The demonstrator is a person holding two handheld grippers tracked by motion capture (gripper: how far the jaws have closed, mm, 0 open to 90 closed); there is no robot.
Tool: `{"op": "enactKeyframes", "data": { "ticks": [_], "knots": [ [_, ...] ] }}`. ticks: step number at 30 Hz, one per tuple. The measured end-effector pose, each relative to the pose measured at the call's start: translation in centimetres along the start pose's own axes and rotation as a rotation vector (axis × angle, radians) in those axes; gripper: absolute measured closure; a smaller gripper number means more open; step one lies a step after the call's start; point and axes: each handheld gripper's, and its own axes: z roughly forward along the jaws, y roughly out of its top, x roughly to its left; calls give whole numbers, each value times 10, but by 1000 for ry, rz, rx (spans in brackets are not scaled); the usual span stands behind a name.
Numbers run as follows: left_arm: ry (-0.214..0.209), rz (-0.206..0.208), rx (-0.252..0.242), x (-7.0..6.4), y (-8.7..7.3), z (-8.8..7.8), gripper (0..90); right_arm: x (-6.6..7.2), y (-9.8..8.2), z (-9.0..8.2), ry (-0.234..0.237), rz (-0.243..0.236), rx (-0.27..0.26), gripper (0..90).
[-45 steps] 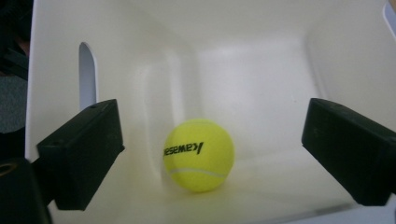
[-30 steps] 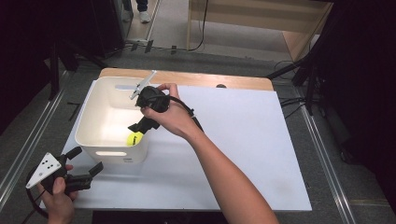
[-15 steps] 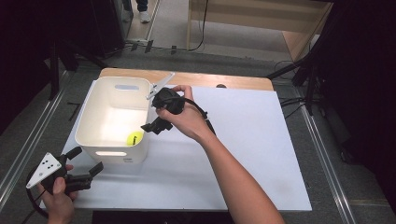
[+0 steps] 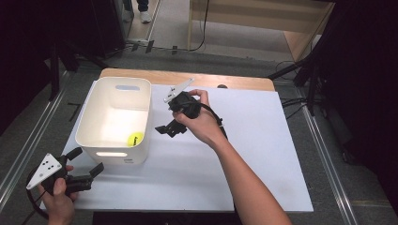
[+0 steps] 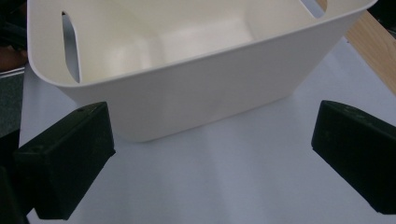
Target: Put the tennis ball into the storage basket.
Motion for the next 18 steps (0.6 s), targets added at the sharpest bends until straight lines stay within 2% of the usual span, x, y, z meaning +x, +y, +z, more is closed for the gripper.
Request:
{"op": "enactKeyframes", "data": {
  "ticks": [9, 18],
  "knots": [
    [1, 0, 0, 0, 0, 0, 0, -1, -23, -9, -17, 33, -5, 0],
    [3, 2, 3, 0, 0, 0, 0, -2, -44, -17, -36, 66, -34, 0]
  ]
}}
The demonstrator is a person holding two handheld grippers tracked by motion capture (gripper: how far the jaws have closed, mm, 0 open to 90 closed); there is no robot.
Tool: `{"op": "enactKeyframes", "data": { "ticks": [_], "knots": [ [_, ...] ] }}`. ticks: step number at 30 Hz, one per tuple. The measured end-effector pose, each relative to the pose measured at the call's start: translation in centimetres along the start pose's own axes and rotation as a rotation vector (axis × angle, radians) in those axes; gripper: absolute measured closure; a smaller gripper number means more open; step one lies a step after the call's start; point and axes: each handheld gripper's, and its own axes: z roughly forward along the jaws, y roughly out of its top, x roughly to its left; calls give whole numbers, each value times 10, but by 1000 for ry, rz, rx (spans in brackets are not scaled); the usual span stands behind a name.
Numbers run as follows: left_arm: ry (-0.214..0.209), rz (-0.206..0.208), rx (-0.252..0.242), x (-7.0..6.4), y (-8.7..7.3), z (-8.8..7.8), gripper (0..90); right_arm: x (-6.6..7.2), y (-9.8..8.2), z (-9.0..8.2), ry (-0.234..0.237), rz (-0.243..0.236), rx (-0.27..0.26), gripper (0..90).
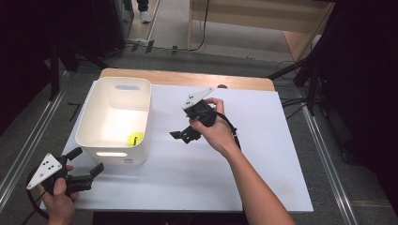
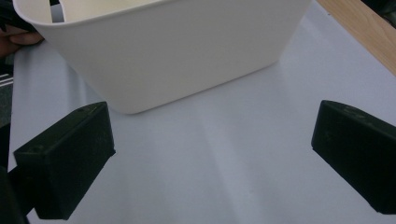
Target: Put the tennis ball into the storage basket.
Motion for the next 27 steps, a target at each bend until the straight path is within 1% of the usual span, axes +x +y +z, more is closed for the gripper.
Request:
{"op": "enactKeyframes", "data": {
  "ticks": [7, 9, 12, 21, 27],
  "knots": [
    [2, -1, 0, 0, 0, 0, 0, -2, -15, -7, -3, 16, -16, 0],
    [3, 0, -2, 0, 0, 0, 0, -1, -19, -9, -10, 24, -22, 0],
    [1, 0, -1, 0, 0, 0, 0, -1, -24, -12, -18, 22, -22, 0],
    [-1, 1, -2, 0, 0, 1, 0, -2, -43, -16, -30, 54, -39, 0],
    [-1, 2, -2, 0, 0, 1, 0, -4, -58, -23, -46, 76, -48, 0]
  ]
}}
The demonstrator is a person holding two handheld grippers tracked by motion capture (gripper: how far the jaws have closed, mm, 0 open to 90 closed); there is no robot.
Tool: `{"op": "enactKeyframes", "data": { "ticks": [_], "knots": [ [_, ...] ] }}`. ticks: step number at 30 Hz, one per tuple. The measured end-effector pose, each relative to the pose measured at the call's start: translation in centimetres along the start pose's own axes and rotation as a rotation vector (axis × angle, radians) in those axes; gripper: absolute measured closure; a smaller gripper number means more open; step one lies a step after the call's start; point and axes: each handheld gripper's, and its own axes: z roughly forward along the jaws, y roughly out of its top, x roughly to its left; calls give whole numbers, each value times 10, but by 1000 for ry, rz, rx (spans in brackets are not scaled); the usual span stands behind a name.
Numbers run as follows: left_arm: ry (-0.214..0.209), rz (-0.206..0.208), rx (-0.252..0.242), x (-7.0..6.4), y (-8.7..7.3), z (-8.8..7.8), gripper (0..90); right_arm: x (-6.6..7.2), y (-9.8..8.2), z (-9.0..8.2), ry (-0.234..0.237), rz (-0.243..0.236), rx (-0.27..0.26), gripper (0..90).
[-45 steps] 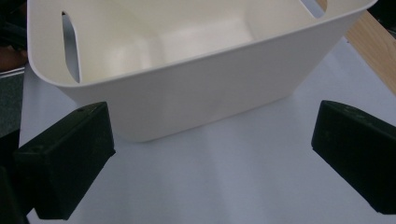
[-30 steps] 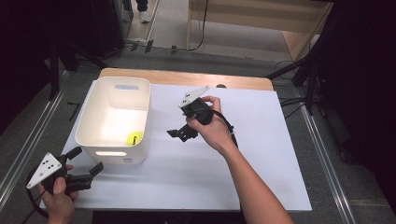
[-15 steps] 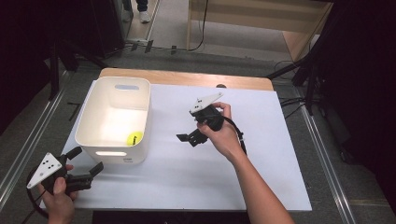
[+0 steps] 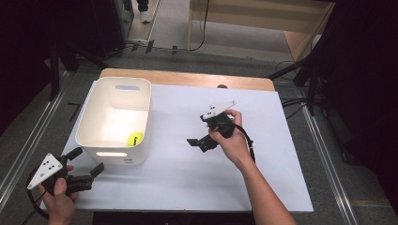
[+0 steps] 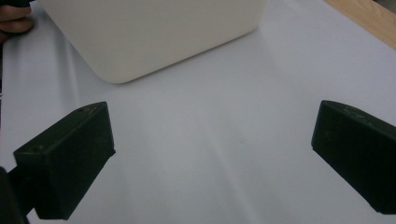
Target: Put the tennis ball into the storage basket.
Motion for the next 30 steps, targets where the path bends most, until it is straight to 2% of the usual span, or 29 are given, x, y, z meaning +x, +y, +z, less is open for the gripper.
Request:
{"op": "enactKeyframes", "data": {
  "ticks": [17, 30],
  "knots": [
    [7, 4, 7, -1, 0, 0, 0, -9, -49, -28, -55, 79, -61, 0],
    [9, 9, 12, -1, 0, 1, 0, -13, -85, -44, -79, 139, -120, 0]
  ]
}}
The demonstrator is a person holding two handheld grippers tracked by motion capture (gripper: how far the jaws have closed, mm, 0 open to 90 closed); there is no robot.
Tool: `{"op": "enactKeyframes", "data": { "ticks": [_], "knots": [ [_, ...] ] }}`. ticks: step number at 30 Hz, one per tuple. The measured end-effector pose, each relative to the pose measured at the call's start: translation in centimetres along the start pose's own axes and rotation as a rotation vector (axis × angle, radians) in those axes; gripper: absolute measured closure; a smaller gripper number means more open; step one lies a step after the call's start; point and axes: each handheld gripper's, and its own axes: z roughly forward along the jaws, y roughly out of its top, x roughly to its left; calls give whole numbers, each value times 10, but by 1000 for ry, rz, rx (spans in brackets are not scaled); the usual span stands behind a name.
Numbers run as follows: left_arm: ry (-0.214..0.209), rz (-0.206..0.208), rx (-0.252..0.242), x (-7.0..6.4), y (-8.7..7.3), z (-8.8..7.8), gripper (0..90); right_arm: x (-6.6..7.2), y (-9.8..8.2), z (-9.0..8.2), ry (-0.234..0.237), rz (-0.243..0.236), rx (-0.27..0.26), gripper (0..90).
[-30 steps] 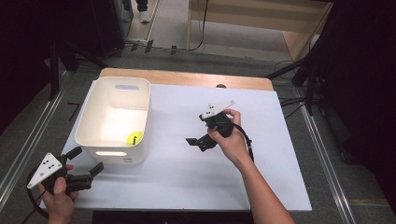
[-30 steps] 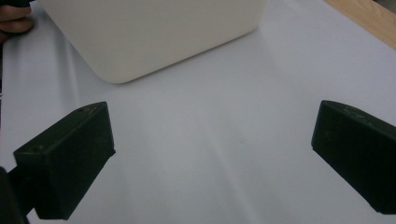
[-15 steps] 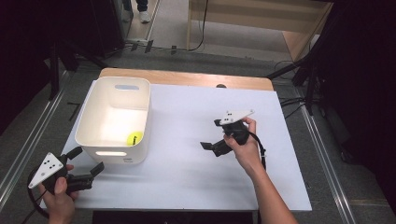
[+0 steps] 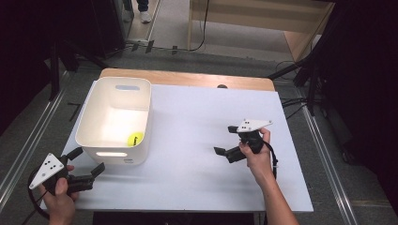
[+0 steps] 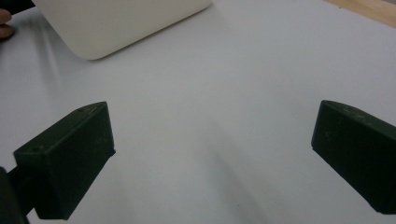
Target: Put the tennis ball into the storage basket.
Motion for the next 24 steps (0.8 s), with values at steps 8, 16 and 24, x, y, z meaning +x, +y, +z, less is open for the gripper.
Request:
{"op": "enactKeyframes", "data": {
  "ticks": [8, 16, 24],
  "knots": [
    [7, -3, -2, -1, 0, 1, 0, -6, -20, -15, -30, 28, -36, 0],
    [8, 1, 3, -1, 0, 1, 0, -9, -39, -27, -55, 47, -61, 0],
    [7, 7, 6, -1, 0, 0, 0, -12, -56, -35, -77, 69, -71, 0]
  ]
}}
